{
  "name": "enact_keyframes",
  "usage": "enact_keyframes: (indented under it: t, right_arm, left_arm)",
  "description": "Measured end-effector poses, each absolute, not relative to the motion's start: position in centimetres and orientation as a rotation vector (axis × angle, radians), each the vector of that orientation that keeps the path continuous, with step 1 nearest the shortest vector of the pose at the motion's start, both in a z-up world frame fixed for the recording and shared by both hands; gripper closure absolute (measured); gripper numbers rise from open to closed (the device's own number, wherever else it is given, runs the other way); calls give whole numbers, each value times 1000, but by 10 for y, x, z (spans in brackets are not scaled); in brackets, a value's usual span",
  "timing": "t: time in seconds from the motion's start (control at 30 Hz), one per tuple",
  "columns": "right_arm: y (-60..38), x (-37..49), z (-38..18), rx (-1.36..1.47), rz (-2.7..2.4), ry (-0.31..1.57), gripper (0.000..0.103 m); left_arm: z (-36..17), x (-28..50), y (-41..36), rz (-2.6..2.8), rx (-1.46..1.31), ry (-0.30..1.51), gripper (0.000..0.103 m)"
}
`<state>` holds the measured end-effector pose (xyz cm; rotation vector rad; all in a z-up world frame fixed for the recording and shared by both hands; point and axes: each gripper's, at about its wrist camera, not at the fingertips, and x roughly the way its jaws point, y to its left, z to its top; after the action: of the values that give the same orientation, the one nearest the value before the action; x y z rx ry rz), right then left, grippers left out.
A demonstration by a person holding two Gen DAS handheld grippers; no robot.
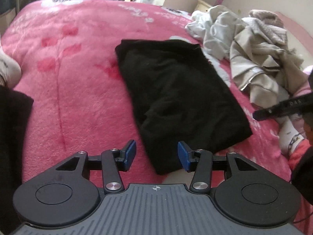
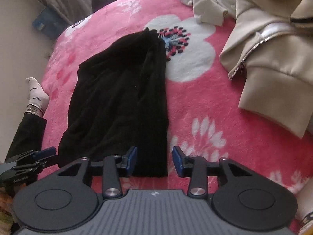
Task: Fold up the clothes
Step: 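Grasp the folded black shirt end with both grippers side by side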
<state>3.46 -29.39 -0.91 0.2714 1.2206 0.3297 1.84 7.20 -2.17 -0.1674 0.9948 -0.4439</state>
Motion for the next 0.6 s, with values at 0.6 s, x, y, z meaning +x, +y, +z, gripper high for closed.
enact_keyframes:
  t: [0.6]
  right_arm:
    - [-280, 27, -20, 159, 426, 1229, 99]
  left_arm:
    - [-26, 9, 61, -575, -103, 985, 95]
